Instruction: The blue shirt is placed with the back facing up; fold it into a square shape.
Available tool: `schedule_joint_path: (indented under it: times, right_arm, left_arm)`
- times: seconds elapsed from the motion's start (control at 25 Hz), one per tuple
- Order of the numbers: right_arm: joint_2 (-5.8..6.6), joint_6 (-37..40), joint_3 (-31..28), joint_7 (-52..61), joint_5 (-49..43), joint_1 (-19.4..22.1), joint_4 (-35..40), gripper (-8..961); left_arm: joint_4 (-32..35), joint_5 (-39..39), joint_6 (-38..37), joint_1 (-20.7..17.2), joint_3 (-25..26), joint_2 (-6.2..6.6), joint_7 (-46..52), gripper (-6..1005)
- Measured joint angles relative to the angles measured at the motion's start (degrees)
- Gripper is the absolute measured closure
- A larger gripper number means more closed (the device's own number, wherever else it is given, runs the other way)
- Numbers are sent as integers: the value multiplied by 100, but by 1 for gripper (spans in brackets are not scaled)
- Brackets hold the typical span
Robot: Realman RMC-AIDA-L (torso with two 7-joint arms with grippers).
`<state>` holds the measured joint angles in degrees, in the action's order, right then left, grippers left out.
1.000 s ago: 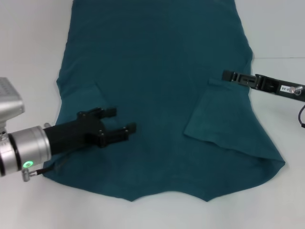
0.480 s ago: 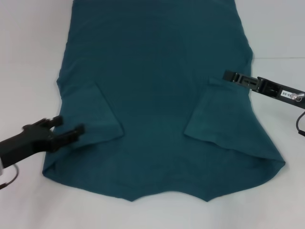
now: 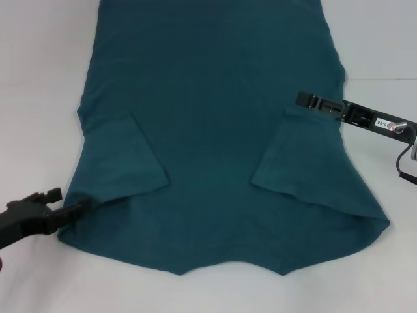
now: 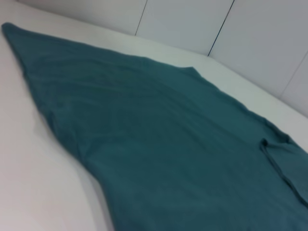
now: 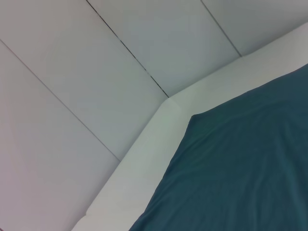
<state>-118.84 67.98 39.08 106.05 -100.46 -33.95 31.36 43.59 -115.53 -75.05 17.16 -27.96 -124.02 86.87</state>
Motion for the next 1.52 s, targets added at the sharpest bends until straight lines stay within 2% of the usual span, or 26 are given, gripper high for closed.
schedule_joint_path:
  times: [0.6, 1.12, 1.52]
  right_arm:
    - [3, 5, -40, -3, 2, -71, -8, 8]
    - [-6, -6, -41, -4, 1, -137, -7, 8]
    - [-5, -4, -41, 1, 1, -139, -7, 9]
  left_arm:
    - [-72, -294, 358, 6, 45, 0, 40, 153]
    - [-78, -580, 318, 12, 10, -6, 86, 153]
    - [-79, -665, 152, 53, -248, -9, 119, 169]
